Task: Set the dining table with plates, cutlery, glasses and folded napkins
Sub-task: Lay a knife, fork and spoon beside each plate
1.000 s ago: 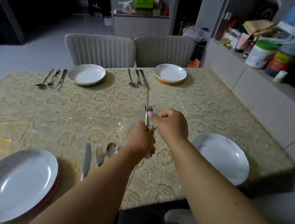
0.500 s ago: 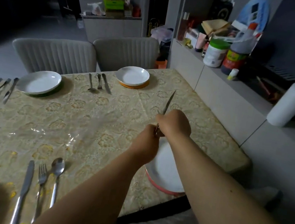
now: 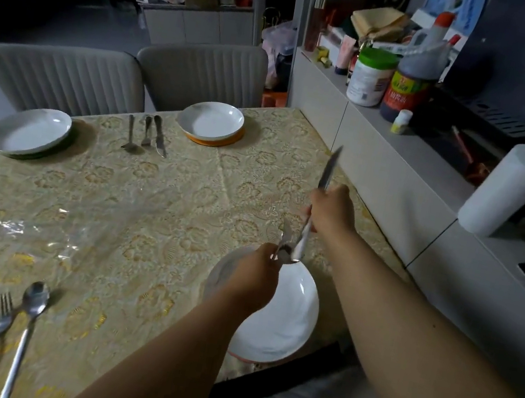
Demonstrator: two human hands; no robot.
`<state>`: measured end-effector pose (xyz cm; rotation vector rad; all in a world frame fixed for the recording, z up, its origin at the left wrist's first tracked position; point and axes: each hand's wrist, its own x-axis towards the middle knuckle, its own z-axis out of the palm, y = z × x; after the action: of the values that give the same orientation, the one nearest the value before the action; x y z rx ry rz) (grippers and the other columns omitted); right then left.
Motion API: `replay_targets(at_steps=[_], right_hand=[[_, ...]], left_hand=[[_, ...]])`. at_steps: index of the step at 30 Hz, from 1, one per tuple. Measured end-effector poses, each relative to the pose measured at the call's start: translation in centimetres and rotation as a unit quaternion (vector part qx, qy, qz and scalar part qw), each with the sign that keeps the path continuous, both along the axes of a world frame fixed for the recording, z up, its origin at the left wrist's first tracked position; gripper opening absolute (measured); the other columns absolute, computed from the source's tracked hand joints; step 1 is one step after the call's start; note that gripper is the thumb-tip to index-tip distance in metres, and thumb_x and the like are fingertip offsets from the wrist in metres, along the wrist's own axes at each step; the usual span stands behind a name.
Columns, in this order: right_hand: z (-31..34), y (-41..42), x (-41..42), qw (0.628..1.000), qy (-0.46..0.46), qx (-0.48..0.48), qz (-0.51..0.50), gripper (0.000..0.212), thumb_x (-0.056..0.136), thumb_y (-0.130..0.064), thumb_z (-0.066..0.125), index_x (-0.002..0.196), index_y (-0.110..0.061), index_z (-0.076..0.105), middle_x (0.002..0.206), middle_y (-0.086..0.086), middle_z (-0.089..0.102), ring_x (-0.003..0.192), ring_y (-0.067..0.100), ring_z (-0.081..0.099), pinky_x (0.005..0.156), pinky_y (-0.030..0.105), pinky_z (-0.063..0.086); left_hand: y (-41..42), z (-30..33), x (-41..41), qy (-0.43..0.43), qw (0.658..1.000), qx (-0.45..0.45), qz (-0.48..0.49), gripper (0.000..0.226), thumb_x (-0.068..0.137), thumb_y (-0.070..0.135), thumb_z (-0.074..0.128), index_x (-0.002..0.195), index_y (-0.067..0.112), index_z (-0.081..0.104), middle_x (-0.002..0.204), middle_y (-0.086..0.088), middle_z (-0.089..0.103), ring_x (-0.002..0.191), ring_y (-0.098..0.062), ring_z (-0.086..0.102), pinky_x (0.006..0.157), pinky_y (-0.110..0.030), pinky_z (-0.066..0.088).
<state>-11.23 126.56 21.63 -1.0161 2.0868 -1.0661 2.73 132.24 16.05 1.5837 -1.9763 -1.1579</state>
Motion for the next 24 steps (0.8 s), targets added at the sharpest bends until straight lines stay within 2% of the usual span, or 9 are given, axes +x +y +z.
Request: replay_targets(at_steps=[2, 4, 8, 11, 13, 16, 18, 21, 24], right_hand=[[-0.6, -0.1, -1.2, 0.999, 0.044, 0.017, 0.006, 0.035, 0.098, -0.026, 0.040, 0.124, -0.004, 0.041, 0.107, 0.015, 0.064, 0.084, 0.032, 0.065, 0.064, 0.040, 0.052], [-1.4, 0.2, -2.2, 0.995, 0.088, 0.044, 0.030, 0.036, 0.101, -0.027, 0.033, 0.127, -0.003, 0.041, 0.114, 0.018, 0.059, 0.096, 0.036, 0.060, 0.068, 0.035, 0.041], [-5.0, 1.8, -3.8, 0.982, 0.111, 0.129, 0.084, 0.048, 0.105, -0.030, 0.022, 0.125, 0.001, 0.052, 0.120, 0.021, 0.059, 0.106, 0.033, 0.056, 0.076, 0.032, 0.038], [-8.3, 3.0, -5.0, 0.972, 0.088, 0.199, 0.093, 0.042, 0.104, -0.028, 0.029, 0.124, -0.002, 0.056, 0.118, 0.019, 0.061, 0.101, 0.031, 0.057, 0.074, 0.028, 0.038], [-9.7, 3.4, -5.4, 0.969, 0.063, 0.219, 0.097, 0.033, 0.102, -0.022, 0.040, 0.122, -0.004, 0.059, 0.118, 0.017, 0.062, 0.102, 0.031, 0.059, 0.075, 0.028, 0.041], [-11.0, 3.4, -5.7, 0.971, 0.039, 0.221, 0.085, 0.026, 0.095, -0.014, 0.053, 0.117, -0.005, 0.063, 0.116, 0.015, 0.065, 0.106, 0.030, 0.060, 0.079, 0.028, 0.045], [-11.7, 3.4, -5.8, 0.970, 0.031, 0.230, 0.075, 0.022, 0.093, -0.016, 0.059, 0.111, -0.006, 0.066, 0.110, 0.013, 0.067, 0.099, 0.030, 0.062, 0.074, 0.027, 0.045], [-12.8, 3.5, -6.0, 0.969, 0.020, 0.241, 0.051, 0.020, 0.090, -0.019, 0.063, 0.105, -0.007, 0.068, 0.104, 0.012, 0.068, 0.084, 0.026, 0.060, 0.068, 0.026, 0.043], [-13.0, 3.2, -6.3, 0.967, 0.049, 0.246, 0.051, 0.016, 0.090, -0.013, 0.060, 0.101, -0.006, 0.070, 0.102, 0.012, 0.068, 0.087, 0.027, 0.061, 0.070, 0.025, 0.043]], left_hand=[[-0.3, -1.2, -0.3, 0.033, 0.998, 0.039, 0.033, 0.025, 0.099, 0.015, 0.038, 0.114, 0.011, 0.057, 0.092, -0.017, 0.066, 0.083, -0.033, 0.063, 0.064, -0.033, 0.043], [-0.7, -2.4, -0.3, 0.038, 0.994, 0.060, 0.083, 0.026, 0.098, 0.015, 0.037, 0.113, 0.012, 0.058, 0.088, -0.017, 0.064, 0.079, -0.036, 0.062, 0.064, -0.038, 0.045], [-1.8, -3.2, -0.7, 0.053, 0.986, 0.081, 0.138, 0.019, 0.098, 0.018, 0.035, 0.097, 0.013, 0.053, 0.082, -0.011, 0.055, 0.068, -0.023, 0.050, 0.063, -0.036, 0.038], [-2.2, -2.8, -1.0, 0.091, 0.979, 0.086, 0.163, 0.022, 0.097, 0.014, 0.034, 0.107, 0.008, 0.052, 0.079, -0.009, 0.054, 0.063, -0.022, 0.047, 0.057, -0.034, 0.038], [-2.2, -2.7, -1.1, 0.113, 0.973, 0.093, 0.177, 0.021, 0.096, 0.013, 0.033, 0.105, 0.008, 0.052, 0.073, -0.007, 0.054, 0.054, -0.020, 0.044, 0.049, -0.027, 0.033], [-2.2, -2.6, -1.1, 0.126, 0.970, 0.095, 0.186, 0.022, 0.095, 0.012, 0.033, 0.103, 0.011, 0.053, 0.070, -0.005, 0.055, 0.051, -0.018, 0.044, 0.046, -0.025, 0.031], [-2.2, -2.4, -1.2, 0.135, 0.968, 0.097, 0.187, 0.023, 0.094, 0.009, 0.031, 0.099, 0.010, 0.053, 0.069, -0.006, 0.054, 0.049, -0.017, 0.042, 0.045, -0.025, 0.030], [-2.2, -2.0, -1.2, 0.152, 0.962, 0.103, 0.202, 0.023, 0.092, 0.006, 0.030, 0.096, 0.003, 0.053, 0.069, -0.013, 0.051, 0.042, -0.018, 0.039, 0.042, -0.022, 0.027], [-2.1, -2.0, -1.4, 0.179, 0.953, 0.118, 0.212, 0.023, 0.096, 0.007, 0.033, 0.110, 0.005, 0.051, 0.070, -0.009, 0.051, 0.039, -0.014, 0.036, 0.038, -0.017, 0.025]])
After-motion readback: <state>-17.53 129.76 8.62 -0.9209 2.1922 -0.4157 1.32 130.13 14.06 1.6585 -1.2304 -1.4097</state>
